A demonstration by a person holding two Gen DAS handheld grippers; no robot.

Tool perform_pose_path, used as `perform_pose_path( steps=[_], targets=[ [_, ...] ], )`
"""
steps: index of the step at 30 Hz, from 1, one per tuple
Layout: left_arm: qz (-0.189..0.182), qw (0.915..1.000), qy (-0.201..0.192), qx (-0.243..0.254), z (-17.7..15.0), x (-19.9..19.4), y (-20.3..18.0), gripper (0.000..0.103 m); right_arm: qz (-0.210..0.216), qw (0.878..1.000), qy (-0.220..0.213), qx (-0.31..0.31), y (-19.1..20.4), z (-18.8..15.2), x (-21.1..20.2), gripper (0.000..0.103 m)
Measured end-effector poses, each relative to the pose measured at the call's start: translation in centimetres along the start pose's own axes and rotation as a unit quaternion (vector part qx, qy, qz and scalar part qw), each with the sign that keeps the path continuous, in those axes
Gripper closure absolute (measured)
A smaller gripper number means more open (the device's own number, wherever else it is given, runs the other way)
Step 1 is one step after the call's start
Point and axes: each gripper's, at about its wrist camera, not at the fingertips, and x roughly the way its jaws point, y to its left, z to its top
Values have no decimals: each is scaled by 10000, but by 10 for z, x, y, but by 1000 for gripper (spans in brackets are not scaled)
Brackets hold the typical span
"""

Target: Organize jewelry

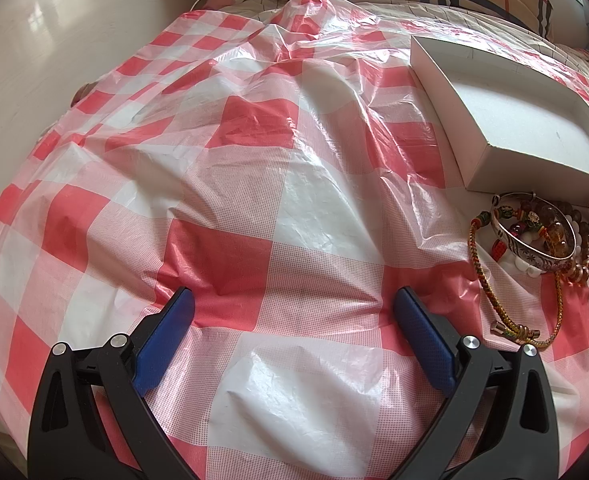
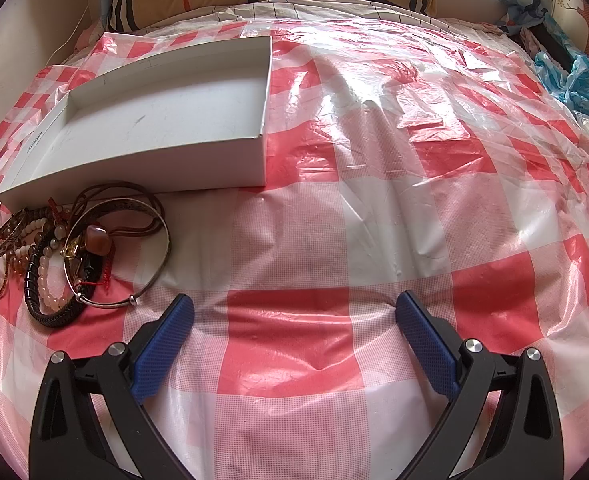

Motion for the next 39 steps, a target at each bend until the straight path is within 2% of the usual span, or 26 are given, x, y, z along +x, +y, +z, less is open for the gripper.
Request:
perform_pose_path(
  steps=[39],
  targets=[
    [2,10000,-52,-23,0,-1,2,7,-11,10000,-57,9,1,0,0,7]
  ],
)
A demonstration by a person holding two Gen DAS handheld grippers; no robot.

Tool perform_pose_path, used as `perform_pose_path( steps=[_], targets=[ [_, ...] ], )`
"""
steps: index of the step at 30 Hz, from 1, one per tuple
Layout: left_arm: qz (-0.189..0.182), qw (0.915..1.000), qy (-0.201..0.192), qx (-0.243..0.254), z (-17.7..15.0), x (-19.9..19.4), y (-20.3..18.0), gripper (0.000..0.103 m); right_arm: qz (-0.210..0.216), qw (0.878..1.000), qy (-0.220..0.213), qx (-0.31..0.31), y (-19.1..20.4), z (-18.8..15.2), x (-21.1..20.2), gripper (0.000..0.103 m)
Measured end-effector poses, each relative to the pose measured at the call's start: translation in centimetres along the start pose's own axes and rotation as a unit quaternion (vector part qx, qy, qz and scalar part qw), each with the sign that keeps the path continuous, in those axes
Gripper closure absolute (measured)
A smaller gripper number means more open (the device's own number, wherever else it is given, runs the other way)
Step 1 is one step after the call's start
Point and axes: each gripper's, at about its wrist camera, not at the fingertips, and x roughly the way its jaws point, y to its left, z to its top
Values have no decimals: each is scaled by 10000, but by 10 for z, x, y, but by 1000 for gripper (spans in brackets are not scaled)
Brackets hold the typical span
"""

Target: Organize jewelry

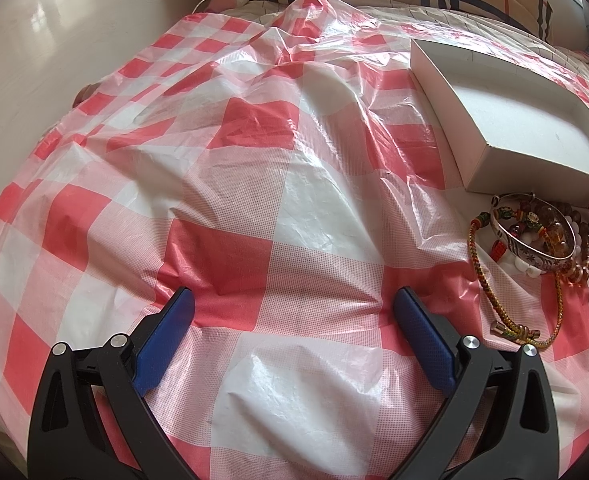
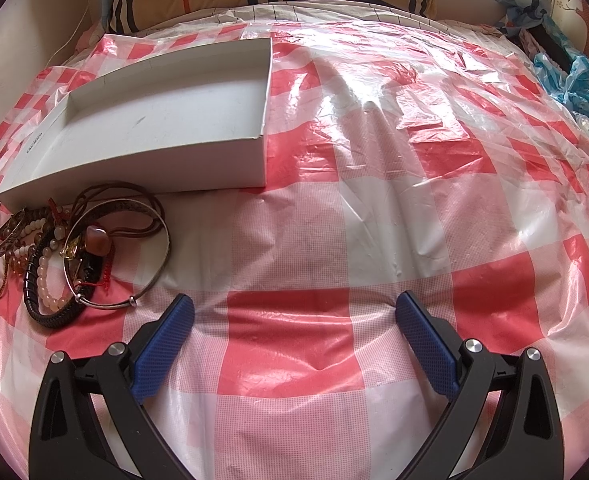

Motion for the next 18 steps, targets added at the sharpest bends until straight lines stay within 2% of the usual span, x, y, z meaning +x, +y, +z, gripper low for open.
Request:
perform_pose_path(
  steps=[11,18],
  targets=[
    [57,10000,55,22,1,0,-4,7,-14,10000,21,36,0,1,1,7],
    [201,9996,202,-54,3,-6,-8,7,-79,9992,331,194,0,7,1,7]
  ],
)
